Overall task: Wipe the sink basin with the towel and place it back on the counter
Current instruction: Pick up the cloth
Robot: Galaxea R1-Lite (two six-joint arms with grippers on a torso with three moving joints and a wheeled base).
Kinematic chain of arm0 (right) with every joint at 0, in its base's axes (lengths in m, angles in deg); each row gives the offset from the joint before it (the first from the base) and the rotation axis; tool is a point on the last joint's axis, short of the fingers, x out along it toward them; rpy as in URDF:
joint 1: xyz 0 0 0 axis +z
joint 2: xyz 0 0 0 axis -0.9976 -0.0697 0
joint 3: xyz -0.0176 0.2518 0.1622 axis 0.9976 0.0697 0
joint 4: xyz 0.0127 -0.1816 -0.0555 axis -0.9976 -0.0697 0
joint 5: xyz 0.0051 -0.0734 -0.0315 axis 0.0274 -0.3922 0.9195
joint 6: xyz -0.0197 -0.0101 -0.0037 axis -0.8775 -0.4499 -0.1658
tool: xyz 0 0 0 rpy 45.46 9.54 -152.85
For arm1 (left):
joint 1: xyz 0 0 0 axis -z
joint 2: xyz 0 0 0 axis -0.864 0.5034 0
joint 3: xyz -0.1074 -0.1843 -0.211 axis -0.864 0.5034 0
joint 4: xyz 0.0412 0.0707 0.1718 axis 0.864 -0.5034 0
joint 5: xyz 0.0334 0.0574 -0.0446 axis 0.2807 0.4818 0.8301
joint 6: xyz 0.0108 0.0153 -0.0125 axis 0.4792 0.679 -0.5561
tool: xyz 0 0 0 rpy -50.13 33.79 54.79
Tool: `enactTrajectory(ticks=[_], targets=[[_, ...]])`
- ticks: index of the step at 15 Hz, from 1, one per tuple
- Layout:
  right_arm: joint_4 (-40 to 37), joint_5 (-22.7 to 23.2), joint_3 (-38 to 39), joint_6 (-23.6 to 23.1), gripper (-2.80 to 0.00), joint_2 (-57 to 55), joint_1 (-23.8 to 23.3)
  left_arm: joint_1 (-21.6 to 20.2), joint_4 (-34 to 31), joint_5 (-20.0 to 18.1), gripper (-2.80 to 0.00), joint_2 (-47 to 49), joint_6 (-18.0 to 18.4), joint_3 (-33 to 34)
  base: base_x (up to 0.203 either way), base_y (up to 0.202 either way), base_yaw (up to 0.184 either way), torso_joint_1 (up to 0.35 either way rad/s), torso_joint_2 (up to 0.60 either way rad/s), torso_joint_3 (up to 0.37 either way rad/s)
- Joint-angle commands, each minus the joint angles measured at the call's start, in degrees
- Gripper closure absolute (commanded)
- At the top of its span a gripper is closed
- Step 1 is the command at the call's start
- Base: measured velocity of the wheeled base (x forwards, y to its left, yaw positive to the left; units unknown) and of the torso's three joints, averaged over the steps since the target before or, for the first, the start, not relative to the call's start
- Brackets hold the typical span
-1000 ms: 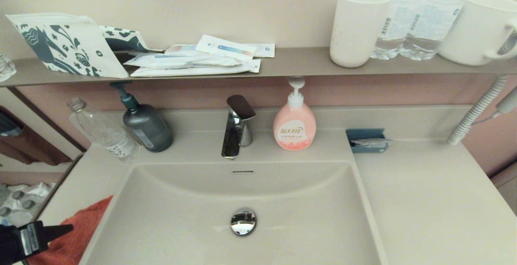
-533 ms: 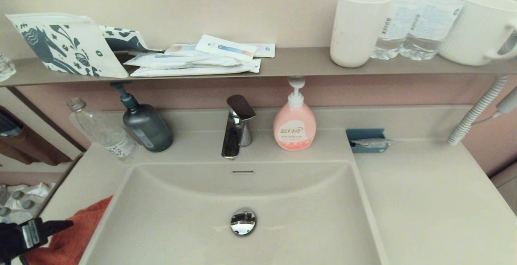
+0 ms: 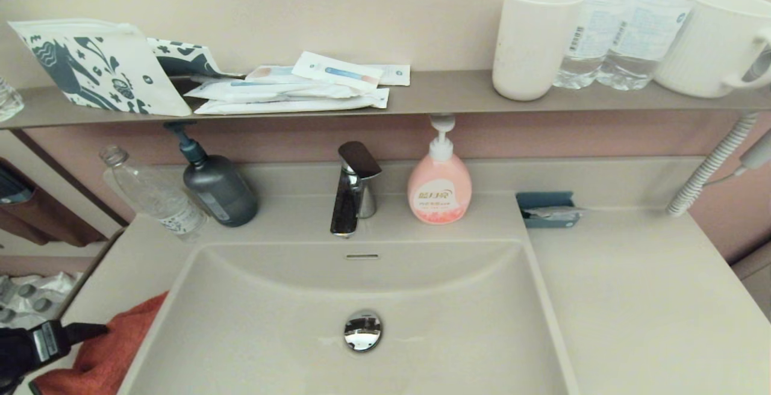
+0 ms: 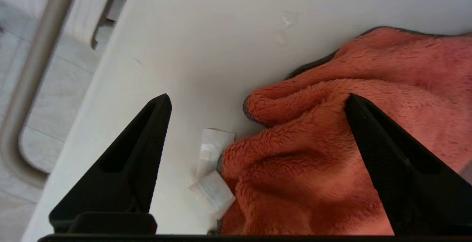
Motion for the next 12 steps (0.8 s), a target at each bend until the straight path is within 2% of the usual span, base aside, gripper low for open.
enactTrajectory(ticks=[1,2,5,6,12], targets=[[-0.02,0.02,0.00,-0.05,0.00,-0.07,0.02,0.29,-0.01,-0.50,-2.80,1.44,0.08,-0.13,0.000,0.000,0.000,0.000,0.00,0.000],[-0.02,0.02,0.00,-0.05,0.00,-0.07,0.02,0.80,-0.12,-1.73,-2.80,1.42,0.29,0.32,0.000,0.000,0.000,0.000,0.00,0.000],[0.05,0.09,0.00,-0.05,0.00,-0.07,0.02,1.37,0.31,-2.16,-2.80,2.93,0.77,0.64,0.000,0.000,0.000,0.000,0.00,0.000],[-0.02,0.02,0.00,-0.05,0.00,-0.07,0.02,1.37,0.40,-2.30,0.00,2.88,0.77,0.72,0.000,0.000,0.000,0.000,0.00,0.000],[0.00,0.02,0.00,-0.05,0.00,-0.07,0.02,1.28,0.31,-2.42,0.00,2.85,0.81,0.97,0.000,0.000,0.000,0.000,0.00,0.000]])
